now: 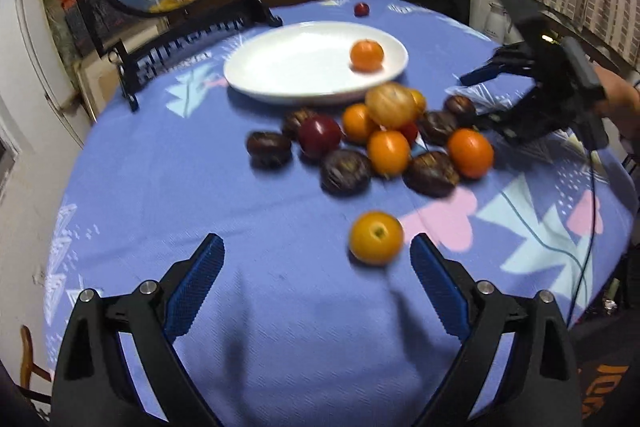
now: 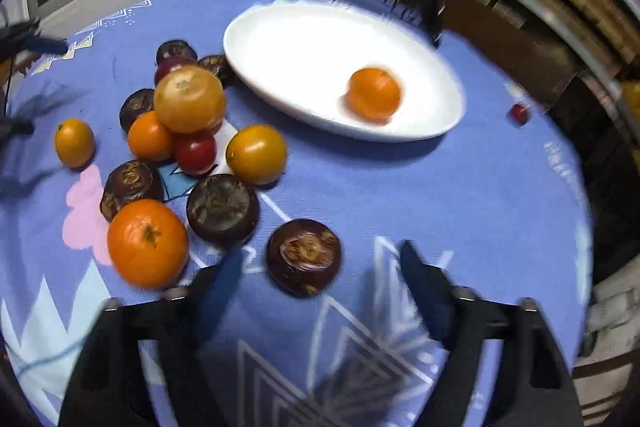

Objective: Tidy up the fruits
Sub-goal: 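Grasp a small yellow-orange fruit with the left tool while the right grasps a brown fruit, then carry both fruits over the white plate and open both tools to drop them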

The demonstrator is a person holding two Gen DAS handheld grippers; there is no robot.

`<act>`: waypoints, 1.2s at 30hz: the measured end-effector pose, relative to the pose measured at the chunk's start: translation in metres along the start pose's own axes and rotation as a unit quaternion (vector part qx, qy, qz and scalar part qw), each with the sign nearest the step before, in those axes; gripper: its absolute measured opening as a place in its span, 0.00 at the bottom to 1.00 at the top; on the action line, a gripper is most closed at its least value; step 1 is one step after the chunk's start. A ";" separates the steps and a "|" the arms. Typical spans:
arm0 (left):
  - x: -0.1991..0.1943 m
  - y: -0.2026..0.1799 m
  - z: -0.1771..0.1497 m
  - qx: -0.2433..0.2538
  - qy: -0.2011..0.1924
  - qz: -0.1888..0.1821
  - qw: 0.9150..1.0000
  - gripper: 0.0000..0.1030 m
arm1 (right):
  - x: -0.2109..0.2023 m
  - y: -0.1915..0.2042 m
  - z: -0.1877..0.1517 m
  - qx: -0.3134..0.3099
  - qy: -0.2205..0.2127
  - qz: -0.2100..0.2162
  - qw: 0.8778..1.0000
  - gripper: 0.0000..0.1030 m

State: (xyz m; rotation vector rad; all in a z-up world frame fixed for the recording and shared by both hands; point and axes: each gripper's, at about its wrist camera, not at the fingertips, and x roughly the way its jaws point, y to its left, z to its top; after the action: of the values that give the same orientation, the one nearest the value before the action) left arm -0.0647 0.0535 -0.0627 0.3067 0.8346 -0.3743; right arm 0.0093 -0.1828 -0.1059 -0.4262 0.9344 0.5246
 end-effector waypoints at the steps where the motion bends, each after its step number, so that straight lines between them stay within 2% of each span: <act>1: 0.001 -0.002 -0.001 0.000 0.002 0.000 1.000 0.89 | -0.001 -0.003 -0.001 0.008 0.003 0.010 1.000 0.39; 3: 0.005 -0.006 -0.001 -0.002 0.003 -0.006 1.000 0.89 | -0.009 -0.002 -0.006 0.006 -0.001 -0.005 1.000 0.39; 7: 0.023 -0.018 0.006 -0.001 0.007 -0.024 1.000 0.88 | -0.034 -0.004 -0.025 0.030 -0.017 0.001 0.999 0.39; 9: 0.036 -0.025 0.010 0.004 0.017 -0.031 0.999 0.73 | -0.045 -0.005 -0.032 0.040 -0.024 0.002 0.999 0.39; 10: 0.043 -0.027 0.011 0.005 0.027 -0.040 0.999 0.58 | -0.049 -0.005 -0.035 0.045 -0.027 0.001 0.999 0.39; 11: 0.050 -0.028 0.012 0.001 0.041 -0.049 0.998 0.35 | -0.053 -0.004 -0.037 0.048 -0.028 0.000 0.998 0.39; 12: 0.056 -0.028 0.012 -0.002 0.052 -0.054 0.997 0.35 | -0.057 -0.003 -0.041 0.050 -0.030 -0.001 0.998 0.39; 16: 0.045 -0.024 0.014 -0.016 0.038 -0.057 0.998 0.34 | -0.065 -0.002 -0.044 0.060 -0.043 0.002 0.997 0.39; 19: 0.016 -0.019 0.027 -0.013 -0.003 -0.042 0.999 0.34 | -0.079 0.000 -0.034 0.067 -0.066 0.000 0.996 0.39; 25: -0.026 0.004 0.097 -0.032 -0.087 0.022 0.995 0.34 | -0.124 -0.001 0.020 0.068 -0.156 -0.021 0.985 0.39; 29: -0.020 0.015 0.150 -0.059 -0.108 0.038 0.992 0.34 | -0.132 -0.006 0.060 0.090 -0.198 -0.026 0.976 0.39; 32: -0.005 0.017 0.174 -0.070 -0.110 0.041 0.991 0.35 | -0.125 -0.014 0.088 0.106 -0.212 -0.025 0.971 0.39; 34: 0.013 0.018 0.188 -0.071 -0.100 0.047 0.991 0.35 | -0.115 -0.021 0.100 0.114 -0.205 -0.024 0.972 0.39; 36: 0.033 0.017 0.196 -0.065 -0.081 0.069 0.992 0.35 | -0.097 -0.031 0.112 0.127 -0.188 -0.030 0.973 0.39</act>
State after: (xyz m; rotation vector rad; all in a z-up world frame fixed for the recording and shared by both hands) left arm 0.0925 -0.0178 0.0384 0.2082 0.6704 -0.2123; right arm 0.0524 -0.1687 0.0379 -0.1152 0.6087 0.4053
